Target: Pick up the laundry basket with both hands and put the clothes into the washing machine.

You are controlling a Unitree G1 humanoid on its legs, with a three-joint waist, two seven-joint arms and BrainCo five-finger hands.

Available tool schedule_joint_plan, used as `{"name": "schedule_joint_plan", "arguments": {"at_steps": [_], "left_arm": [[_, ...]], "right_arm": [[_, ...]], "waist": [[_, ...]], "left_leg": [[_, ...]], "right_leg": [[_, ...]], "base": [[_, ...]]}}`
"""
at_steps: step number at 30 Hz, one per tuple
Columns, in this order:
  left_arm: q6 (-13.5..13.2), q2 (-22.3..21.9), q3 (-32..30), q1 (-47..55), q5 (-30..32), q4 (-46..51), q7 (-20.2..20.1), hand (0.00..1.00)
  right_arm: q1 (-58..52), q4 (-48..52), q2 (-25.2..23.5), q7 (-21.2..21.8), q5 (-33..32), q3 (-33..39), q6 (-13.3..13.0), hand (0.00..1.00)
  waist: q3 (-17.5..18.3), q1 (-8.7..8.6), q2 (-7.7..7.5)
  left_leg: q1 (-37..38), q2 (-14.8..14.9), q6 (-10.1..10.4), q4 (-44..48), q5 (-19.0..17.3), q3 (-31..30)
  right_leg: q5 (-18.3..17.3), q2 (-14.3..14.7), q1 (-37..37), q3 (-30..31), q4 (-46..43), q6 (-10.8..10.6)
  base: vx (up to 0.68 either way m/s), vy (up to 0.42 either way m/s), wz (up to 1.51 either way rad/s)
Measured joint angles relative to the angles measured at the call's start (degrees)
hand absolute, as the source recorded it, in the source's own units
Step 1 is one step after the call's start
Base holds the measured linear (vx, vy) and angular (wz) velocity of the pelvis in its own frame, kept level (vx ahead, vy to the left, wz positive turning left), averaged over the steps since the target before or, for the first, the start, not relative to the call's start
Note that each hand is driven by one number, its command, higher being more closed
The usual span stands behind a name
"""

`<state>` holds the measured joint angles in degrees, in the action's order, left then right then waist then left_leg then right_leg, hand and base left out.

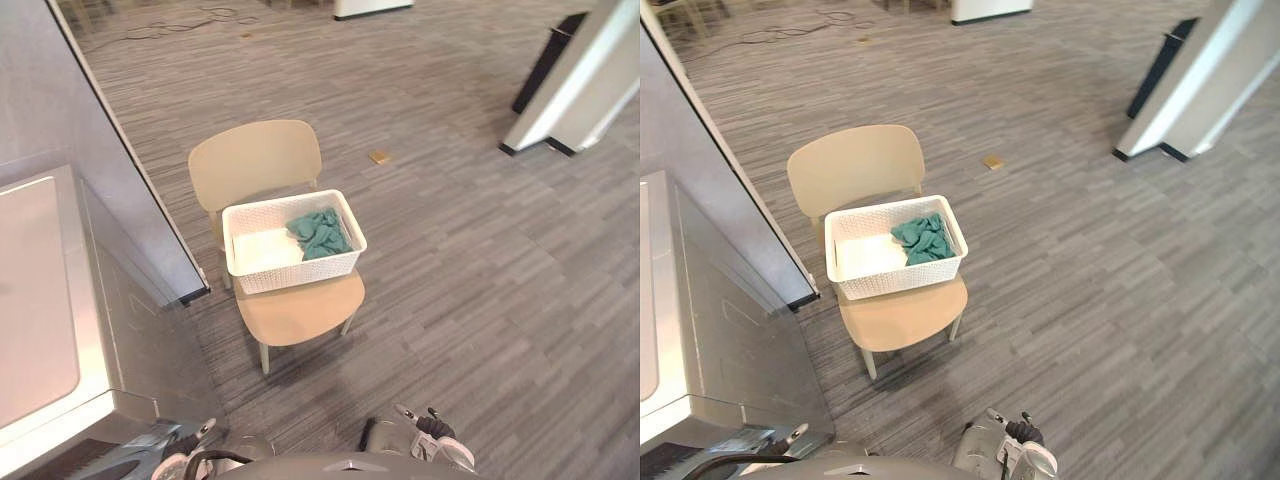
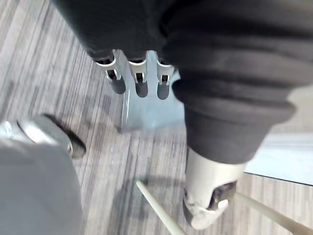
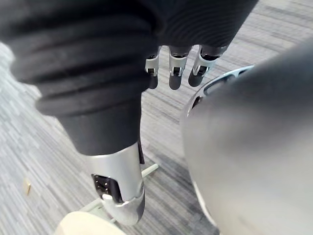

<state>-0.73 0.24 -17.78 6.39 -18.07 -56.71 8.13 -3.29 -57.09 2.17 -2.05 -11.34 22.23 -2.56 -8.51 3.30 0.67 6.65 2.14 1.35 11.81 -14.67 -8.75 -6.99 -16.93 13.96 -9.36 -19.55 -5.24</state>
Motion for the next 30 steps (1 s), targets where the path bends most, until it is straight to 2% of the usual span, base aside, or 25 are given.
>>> {"name": "schedule_joint_plan", "arguments": {"at_steps": [1,2,3,4,5,7,9,10,11,12,13,14,15,16,17,18,20,23,24,25,26,27,28,30], "left_arm": [[-0.79,-0.28,-0.13,-0.29,0.65,0.39,-1.08,0.00],[-1.13,-0.37,-0.20,-0.48,1.08,0.50,-1.37,0.00],[-1.28,-0.53,-0.75,-0.98,2.69,0.47,-1.89,0.00],[-1.36,-1.73,-2.15,-1.24,3.43,-0.57,-2.52,0.00],[-1.51,-3.24,-2.59,-1.26,3.74,-0.92,-3.00,0.00],[-1.75,-3.44,-2.60,-1.31,3.70,-1.95,-3.66,0.00],[-1.71,-3.39,-3.69,-1.17,3.67,-4.18,-3.59,0.00],[-1.71,-3.18,-3.85,-1.10,3.64,-4.48,-3.58,0.00],[-1.66,-2.42,-3.89,-1.09,3.46,-4.69,-3.61,0.00],[-1.65,-1.52,-3.61,-1.33,3.48,-4.64,-3.58,0.00],[-1.62,-1.23,-3.23,-1.34,3.46,-4.70,-3.58,0.00],[-1.62,-0.69,-2.66,-1.18,3.27,-4.70,-3.64,0.00],[-1.56,0.10,-1.76,-1.35,3.20,-4.80,-3.58,0.00],[-1.57,0.11,-1.27,-1.62,3.26,-4.74,-3.72,0.00],[-1.54,0.28,-0.17,-2.06,3.78,-4.81,-3.82,0.00],[-1.28,0.76,1.20,-2.40,4.90,-5.44,-3.80,0.00],[-1.17,2.12,2.85,-2.64,5.05,-5.19,-3.76,0.00],[-0.94,3.25,3.76,-2.91,6.01,-5.29,-2.99,0.00],[-0.93,3.71,4.99,-3.12,6.05,-5.34,-2.38,0.00],[-0.94,3.72,6.55,-3.55,6.03,-5.57,-2.26,0.00],[-0.96,3.76,6.67,-3.60,6.02,-5.56,-2.27,0.00],[-1.01,4.19,6.78,-3.75,6.05,-5.51,-2.30,0.00],[-1.00,4.84,6.81,-3.89,6.08,-5.53,-2.31,0.00],[-0.95,5.18,6.98,-3.76,6.87,-5.59,-2.28,0.00]], "right_arm": [[-0.45,-0.39,-0.56,0.04,0.01,0.12,0.25,0.00],[-0.62,-0.57,-1.01,0.07,0.08,0.34,0.33,0.00],[-1.34,-0.77,-1.82,0.16,0.28,0.69,0.41,0.00],[-1.24,-0.80,-0.83,0.30,0.52,1.72,0.37,0.00],[-1.17,-2.04,0.57,0.28,0.57,2.73,0.37,0.00],[-1.26,-4.87,1.74,0.24,0.40,5.71,0.54,0.00],[-1.31,-7.01,3.49,0.19,0.49,6.18,0.68,0.00],[-1.48,-7.30,3.74,0.18,0.44,6.05,1.00,0.00],[-1.47,-7.78,4.12,0.17,0.36,5.86,1.43,0.00],[-1.10,-8.24,4.71,0.13,0.25,5.37,1.42,0.00],[-0.80,-8.51,5.11,0.11,0.15,5.46,1.35,0.00],[-0.52,-9.00,5.39,-0.02,0.05,5.60,1.31,0.00],[-0.35,-9.01,5.29,-0.16,-0.07,5.63,1.20,0.00],[0.09,-8.98,5.49,-0.44,-0.30,5.67,1.09,0.00],[1.28,-8.86,5.89,-0.96,-0.95,6.15,1.01,0.00],[2.22,-8.35,5.58,-1.06,-2.63,6.22,0.97,0.00],[3.58,-7.74,3.97,-1.04,-4.15,5.97,1.06,0.00],[4.61,-6.81,0.48,-1.10,-4.29,5.69,1.05,0.00],[4.65,-6.46,-0.27,-1.12,-4.60,4.05,0.99,0.00],[4.41,-6.38,-0.94,-1.14,-4.84,1.77,1.08,0.00],[4.35,-6.37,-1.07,-1.14,-4.84,1.20,1.11,0.00],[4.20,-5.29,-1.27,-1.07,-4.71,-0.19,1.15,0.00],[3.96,-4.17,-1.44,-1.07,-4.44,-1.06,1.08,0.00],[2.83,-2.17,-1.63,-1.08,-4.40,-2.17,0.98,0.00]], "waist": [[0.98,0.07,-1.05],[1.50,0.01,-1.61],[3.03,-0.42,-2.68],[4.84,-0.63,-0.35],[5.62,-0.68,1.03],[6.00,-1.34,1.51],[6.20,-1.43,2.72],[6.12,-1.40,2.73],[5.84,-1.24,2.32],[5.42,-1.17,1.79],[5.05,-1.31,1.89],[4.62,-1.38,1.80],[4.69,-1.73,0.36],[4.51,-1.80,-0.02],[4.23,-1.67,-0.29],[4.10,-2.12,-0.35],[3.26,-1.87,-1.57],[2.81,-1.63,-2.95],[2.76,-1.78,-2.90],[2.37,-1.87,-2.78],[2.23,-1.85,-2.87],[1.41,-1.84,-3.71],[0.58,-2.13,-4.60],[0.07,-2.82,-4.42]], "left_leg": [[0.24,1.35,1.72,0.47,-1.98,-1.34],[0.47,2.15,2.67,0.75,-2.96,-2.30],[0.55,3.90,4.43,0.82,-4.94,-3.67],[1.29,7.96,5.61,0.14,-5.00,-5.26],[1.15,9.68,4.92,0.04,-2.67,-5.82],[-0.53,10.46,4.48,2.31,2.05,-7.51],[-6.54,10.69,5.63,13.62,8.64,-9.02],[-8.89,10.71,6.04,17.86,10.18,-8.61],[-13.51,10.74,6.28,24.76,11.05,-5.14],[-17.40,11.47,5.62,27.52,11.62,3.06],[-18.32,12.40,5.16,26.07,12.20,8.53],[-17.89,14.55,3.54,24.45,11.97,16.77],[-15.29,14.77,4.71,18.60,10.31,22.11],[-14.96,13.89,5.48,16.67,8.84,23.78],[-13.54,10.26,5.04,9.30,8.13,26.63],[-10.60,7.71,2.67,-0.17,10.10,29.83],[-8.86,4.54,1.78,-7.16,14.24,28.32],[-7.41,2.81,1.24,-10.27,15.50,26.16],[-7.35,2.51,1.11,-10.27,15.41,25.72],[-6.75,2.43,0.77,-10.53,15.20,25.23],[-6.39,2.37,0.72,-10.70,15.16,25.22],[-4.77,1.80,0.31,-11.05,14.87,25.28],[-3.22,1.26,-0.02,-11.03,14.45,24.84],[-1.92,1.61,-0.33,-10.97,13.86,23.85]], "right_leg": [[3.35,-0.89,0.31,1.56,2.33,-0.90],[4.19,-0.95,0.41,1.86,2.16,-0.94],[4.96,-0.56,0.16,1.12,1.86,-2.46],[3.50,1.96,0.28,-2.02,-1.43,-5.09],[1.56,3.22,0.27,-3.61,-3.14,-3.76],[-0.46,3.92,-1.48,-6.16,-4.74,-2.32],[-2.29,4.91,-6.81,-10.76,-2.53,-0.32],[-2.46,5.26,-8.51,-12.30,-1.26,0.05],[-2.40,5.39,-11.47,-15.43,0.71,0.69],[-2.09,5.86,-14.48,-18.16,2.37,1.01],[-1.75,6.54,-16.35,-19.49,3.52,1.08],[-1.39,7.77,-18.63,-21.02,5.12,1.03],[-1.05,7.86,-20.73,-23.51,7.13,1.09],[-1.05,7.51,-20.84,-24.42,7.74,1.08],[-0.75,6.78,-20.31,-25.95,8.61,0.58],[-0.60,6.27,-19.74,-27.43,8.58,0.34],[0.55,5.64,-19.83,-27.11,9.52,0.52],[1.01,4.65,-21.03,-26.65,9.72,0.57],[1.03,3.52,-20.36,-26.25,6.45,0.53],[1.03,1.47,-17.91,-24.65,-0.59,0.52],[1.03,0.99,-17.50,-24.01,-2.35,0.52],[1.25,-1.23,-15.25,-21.38,-9.68,0.37],[2.88,-3.03,-13.01,-17.83,-16.36,0.18],[7.43,-3.52,-8.83,-11.69,-24.24,0.56]], "base": [[0.31,-0.547,0.54],[0.31,-0.606,0.49],[0.33,-0.650,0.50],[0.42,-0.748,0.54],[0.28,-0.464,0.45],[0.30,-0.458,0.63],[0.38,-0.514,0.86],[0.31,-0.395,0.87],[0.27,-0.330,0.96],[0.22,-0.268,0.98],[0.17,-0.176,0.91],[0.18,-0.143,1.22],[0.20,-0.136,1.25],[0.15,-0.012,1.28],[0.10,0.090,1.04],[0.10,0.097,1.02],[0.09,0.064,0.81],[0.08,0.042,0.43],[0.07,0.049,0.31],[0.06,0.046,0.25],[0.06,0.071,0.14],[0.04,0.061,0.12],[0.05,0.067,0.18],[0.05,0.027,0.24]]}}
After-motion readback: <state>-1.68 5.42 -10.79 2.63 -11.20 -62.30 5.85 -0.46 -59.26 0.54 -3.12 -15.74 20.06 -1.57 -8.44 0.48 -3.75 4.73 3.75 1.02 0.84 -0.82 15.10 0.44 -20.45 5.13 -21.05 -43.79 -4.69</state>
